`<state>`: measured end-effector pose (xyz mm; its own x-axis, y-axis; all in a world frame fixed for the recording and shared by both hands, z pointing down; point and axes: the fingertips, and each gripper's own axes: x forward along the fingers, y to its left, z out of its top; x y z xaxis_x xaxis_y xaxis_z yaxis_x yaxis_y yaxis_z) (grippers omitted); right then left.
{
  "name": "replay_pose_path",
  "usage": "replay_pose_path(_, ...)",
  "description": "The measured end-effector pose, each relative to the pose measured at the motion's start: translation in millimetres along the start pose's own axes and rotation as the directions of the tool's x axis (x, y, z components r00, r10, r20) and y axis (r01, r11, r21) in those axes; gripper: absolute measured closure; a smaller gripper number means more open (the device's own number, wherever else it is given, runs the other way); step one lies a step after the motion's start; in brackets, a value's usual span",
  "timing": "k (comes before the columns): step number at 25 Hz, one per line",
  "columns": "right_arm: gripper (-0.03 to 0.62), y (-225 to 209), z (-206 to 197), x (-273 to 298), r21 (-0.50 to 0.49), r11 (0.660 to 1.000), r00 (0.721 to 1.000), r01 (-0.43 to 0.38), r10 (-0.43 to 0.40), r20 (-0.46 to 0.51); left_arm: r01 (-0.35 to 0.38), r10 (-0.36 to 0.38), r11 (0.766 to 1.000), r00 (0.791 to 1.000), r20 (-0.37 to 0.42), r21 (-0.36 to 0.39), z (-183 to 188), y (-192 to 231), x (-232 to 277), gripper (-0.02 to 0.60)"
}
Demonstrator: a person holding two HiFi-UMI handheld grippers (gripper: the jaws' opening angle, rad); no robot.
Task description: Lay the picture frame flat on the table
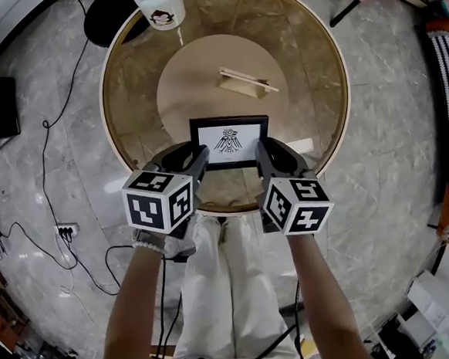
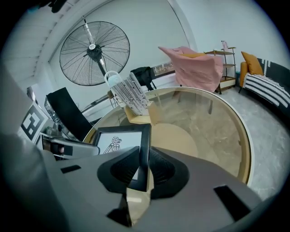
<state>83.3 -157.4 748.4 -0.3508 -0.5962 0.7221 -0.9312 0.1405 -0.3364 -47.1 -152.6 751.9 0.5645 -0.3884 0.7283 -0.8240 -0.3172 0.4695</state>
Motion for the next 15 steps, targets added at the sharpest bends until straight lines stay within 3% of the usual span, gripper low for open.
replay_pose_path(8,0.508,-4,8,15,-0.077,0.997,0.999,0.032,-0.033,-0.007,-0.044,0.044,0.999,0.999,-0.017,-0.022,5,11,15,0.440)
replay_pose_path(15,0.507,-9,5,20,-0.095,0.994,0.998,0.059,-0.059,-0.006,-0.118,0.120,0.991,0.992,-0.028,0.062,5,10,19,0.433)
